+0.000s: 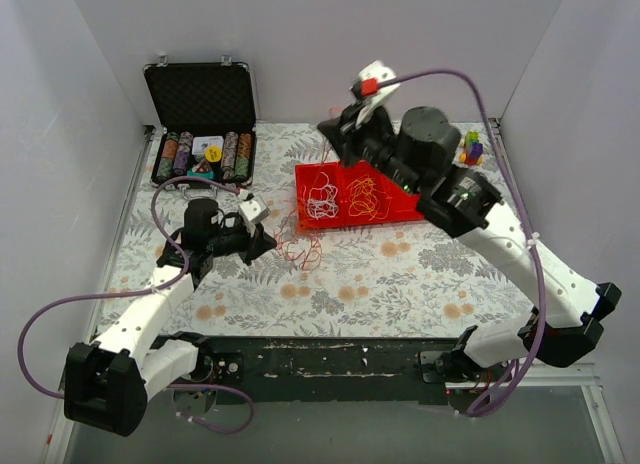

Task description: Untangle the cables

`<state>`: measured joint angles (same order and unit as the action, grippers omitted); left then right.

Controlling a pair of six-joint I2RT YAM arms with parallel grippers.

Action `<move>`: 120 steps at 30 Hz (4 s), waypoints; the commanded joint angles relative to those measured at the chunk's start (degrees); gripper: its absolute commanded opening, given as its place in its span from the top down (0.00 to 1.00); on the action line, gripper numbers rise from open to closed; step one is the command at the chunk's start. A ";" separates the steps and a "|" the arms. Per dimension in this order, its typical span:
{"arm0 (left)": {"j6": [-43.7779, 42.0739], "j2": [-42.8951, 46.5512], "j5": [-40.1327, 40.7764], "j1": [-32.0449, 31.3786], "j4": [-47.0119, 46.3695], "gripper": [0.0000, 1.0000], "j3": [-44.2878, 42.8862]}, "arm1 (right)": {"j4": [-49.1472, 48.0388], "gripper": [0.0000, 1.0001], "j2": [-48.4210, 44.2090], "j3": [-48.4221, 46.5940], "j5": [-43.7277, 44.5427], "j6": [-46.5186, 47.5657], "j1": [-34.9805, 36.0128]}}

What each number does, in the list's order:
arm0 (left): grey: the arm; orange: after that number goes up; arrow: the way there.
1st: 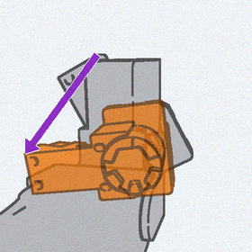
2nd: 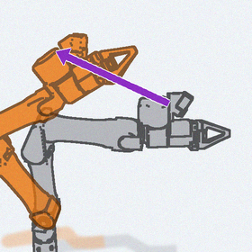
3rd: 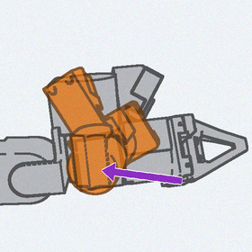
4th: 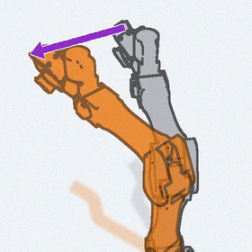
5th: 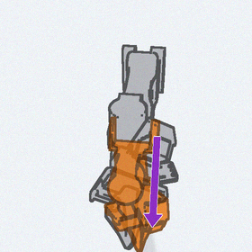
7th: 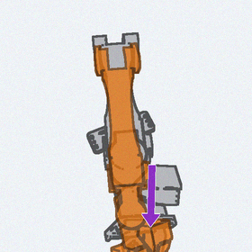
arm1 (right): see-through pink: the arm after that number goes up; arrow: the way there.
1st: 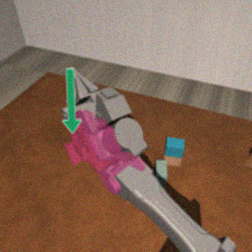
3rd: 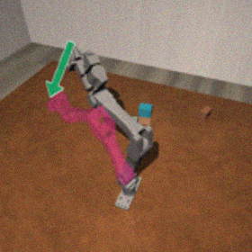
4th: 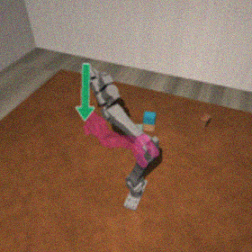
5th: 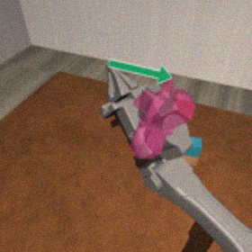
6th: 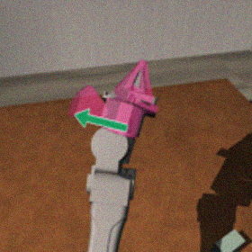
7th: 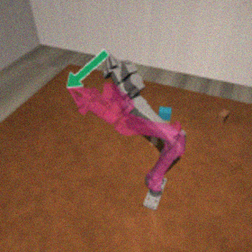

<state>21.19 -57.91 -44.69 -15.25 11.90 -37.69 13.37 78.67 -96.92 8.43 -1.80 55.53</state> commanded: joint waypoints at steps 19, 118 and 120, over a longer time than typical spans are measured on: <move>-14.51 8.16 12.01 0.04 18.15 1.00 4.75 | -0.62 0.99 -2.91 -12.95 17.86 12.89 -16.85; -14.07 2.36 -17.00 -0.05 36.08 1.00 -23.39 | -38.31 0.10 -0.28 44.63 -10.37 10.68 6.52; -15.30 2.10 -18.33 -0.05 37.49 1.00 -23.57 | -39.81 0.11 0.86 43.58 -9.05 10.68 7.22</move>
<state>8.03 -55.83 -58.76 -15.22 46.19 -58.81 -18.63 77.87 -49.43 -5.87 6.74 61.65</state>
